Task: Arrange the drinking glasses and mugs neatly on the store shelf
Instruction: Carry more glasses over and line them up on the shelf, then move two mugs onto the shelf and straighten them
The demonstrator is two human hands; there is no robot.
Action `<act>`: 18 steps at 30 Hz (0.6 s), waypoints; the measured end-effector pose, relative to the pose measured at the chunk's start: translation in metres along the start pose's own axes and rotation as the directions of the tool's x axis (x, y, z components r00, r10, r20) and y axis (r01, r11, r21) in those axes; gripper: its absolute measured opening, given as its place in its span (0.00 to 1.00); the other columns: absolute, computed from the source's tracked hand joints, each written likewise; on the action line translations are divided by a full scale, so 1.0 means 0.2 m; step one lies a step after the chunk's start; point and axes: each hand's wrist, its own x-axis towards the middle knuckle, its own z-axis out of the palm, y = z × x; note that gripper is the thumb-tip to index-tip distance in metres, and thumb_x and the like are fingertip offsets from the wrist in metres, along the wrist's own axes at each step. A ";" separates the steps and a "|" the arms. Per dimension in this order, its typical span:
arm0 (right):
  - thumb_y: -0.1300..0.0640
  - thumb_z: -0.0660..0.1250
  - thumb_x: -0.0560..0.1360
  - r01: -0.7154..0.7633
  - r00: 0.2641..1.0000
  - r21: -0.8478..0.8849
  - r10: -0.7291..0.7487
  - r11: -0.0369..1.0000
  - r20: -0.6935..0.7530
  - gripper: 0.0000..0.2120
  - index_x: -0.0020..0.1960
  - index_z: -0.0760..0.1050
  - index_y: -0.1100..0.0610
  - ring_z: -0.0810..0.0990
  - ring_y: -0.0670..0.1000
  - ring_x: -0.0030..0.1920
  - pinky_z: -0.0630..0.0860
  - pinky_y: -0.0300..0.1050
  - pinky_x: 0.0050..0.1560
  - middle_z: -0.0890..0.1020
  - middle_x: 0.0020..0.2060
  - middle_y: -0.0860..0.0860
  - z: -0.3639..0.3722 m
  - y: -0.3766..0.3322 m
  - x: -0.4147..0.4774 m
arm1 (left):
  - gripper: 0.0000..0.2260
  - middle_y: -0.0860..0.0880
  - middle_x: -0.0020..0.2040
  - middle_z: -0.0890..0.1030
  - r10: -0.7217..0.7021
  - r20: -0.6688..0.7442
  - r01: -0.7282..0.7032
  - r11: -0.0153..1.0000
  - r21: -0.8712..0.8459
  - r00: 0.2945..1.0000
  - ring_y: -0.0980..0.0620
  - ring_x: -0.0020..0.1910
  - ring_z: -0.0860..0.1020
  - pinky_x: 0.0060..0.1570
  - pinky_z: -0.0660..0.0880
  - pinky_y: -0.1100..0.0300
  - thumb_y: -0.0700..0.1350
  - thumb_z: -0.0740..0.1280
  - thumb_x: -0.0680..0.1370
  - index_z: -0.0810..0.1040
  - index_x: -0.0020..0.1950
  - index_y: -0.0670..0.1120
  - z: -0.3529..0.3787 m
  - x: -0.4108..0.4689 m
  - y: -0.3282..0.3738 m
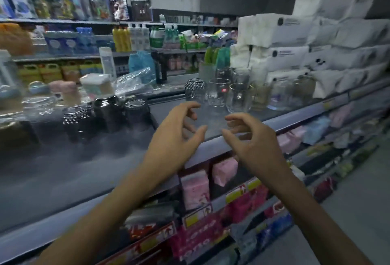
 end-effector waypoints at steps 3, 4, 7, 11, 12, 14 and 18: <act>0.50 0.75 0.76 -0.014 0.998 -0.090 0.008 0.996 -0.064 0.15 0.61 0.80 0.49 0.81 0.44 0.51 0.81 0.50 0.54 0.83 0.53 0.46 -0.05 0.16 0.15 | 0.23 0.58 0.56 0.74 0.009 0.069 -0.021 0.984 0.179 0.998 0.59 0.48 0.79 0.50 0.80 0.47 0.62 0.64 0.75 0.68 0.69 0.60 0.14 0.22 -0.09; 0.50 0.74 0.76 -0.020 0.996 -0.130 0.008 0.991 -0.087 0.16 0.62 0.79 0.50 0.81 0.46 0.52 0.81 0.52 0.54 0.83 0.54 0.47 -0.05 0.20 0.20 | 0.24 0.57 0.57 0.74 0.001 0.078 -0.020 0.968 0.249 0.997 0.56 0.50 0.79 0.51 0.80 0.46 0.62 0.64 0.75 0.67 0.70 0.60 0.18 0.29 -0.13; 0.45 0.74 0.75 -0.063 0.987 -0.219 0.028 0.974 -0.160 0.24 0.68 0.75 0.49 0.80 0.51 0.56 0.79 0.51 0.55 0.80 0.58 0.49 -0.05 0.32 0.33 | 0.28 0.47 0.62 0.74 -0.050 0.054 0.023 0.908 0.419 0.997 0.43 0.58 0.78 0.56 0.78 0.42 0.60 0.69 0.76 0.66 0.74 0.53 0.25 0.50 -0.24; 0.35 0.74 0.71 -0.150 0.966 -0.318 0.071 0.936 -0.248 0.40 0.76 0.65 0.51 0.77 0.55 0.64 0.78 0.53 0.58 0.76 0.65 0.52 -0.01 0.39 0.49 | 0.34 0.41 0.64 0.72 -0.089 -0.043 0.099 0.855 0.509 0.995 0.37 0.63 0.74 0.57 0.78 0.42 0.60 0.73 0.74 0.66 0.74 0.48 0.29 0.74 -0.34; 0.34 0.74 0.70 -0.173 0.961 -0.341 0.083 0.924 -0.262 0.43 0.77 0.63 0.52 0.76 0.56 0.65 0.78 0.54 0.58 0.75 0.66 0.53 0.01 0.39 0.53 | 0.35 0.41 0.64 0.71 -0.112 -0.060 0.127 0.850 0.512 0.992 0.37 0.63 0.73 0.57 0.77 0.42 0.60 0.74 0.74 0.65 0.74 0.48 0.30 0.79 -0.36; 0.31 0.73 0.69 -0.211 0.953 -0.383 0.103 0.899 -0.284 0.48 0.78 0.60 0.54 0.75 0.58 0.67 0.78 0.54 0.57 0.74 0.68 0.55 0.05 0.41 0.60 | 0.39 0.41 0.66 0.69 -0.173 -0.074 0.186 0.832 0.523 0.982 0.36 0.66 0.72 0.58 0.76 0.42 0.62 0.74 0.73 0.62 0.76 0.48 0.33 0.88 -0.40; 0.31 0.73 0.68 -0.259 0.934 -0.427 0.112 0.867 -0.339 0.50 0.77 0.57 0.56 0.77 0.60 0.63 0.79 0.54 0.53 0.75 0.65 0.57 0.13 0.47 0.69 | 0.43 0.39 0.71 0.66 -0.317 -0.051 0.306 0.842 0.445 0.947 0.34 0.67 0.74 0.61 0.75 0.43 0.64 0.74 0.73 0.57 0.79 0.49 0.40 1.02 -0.48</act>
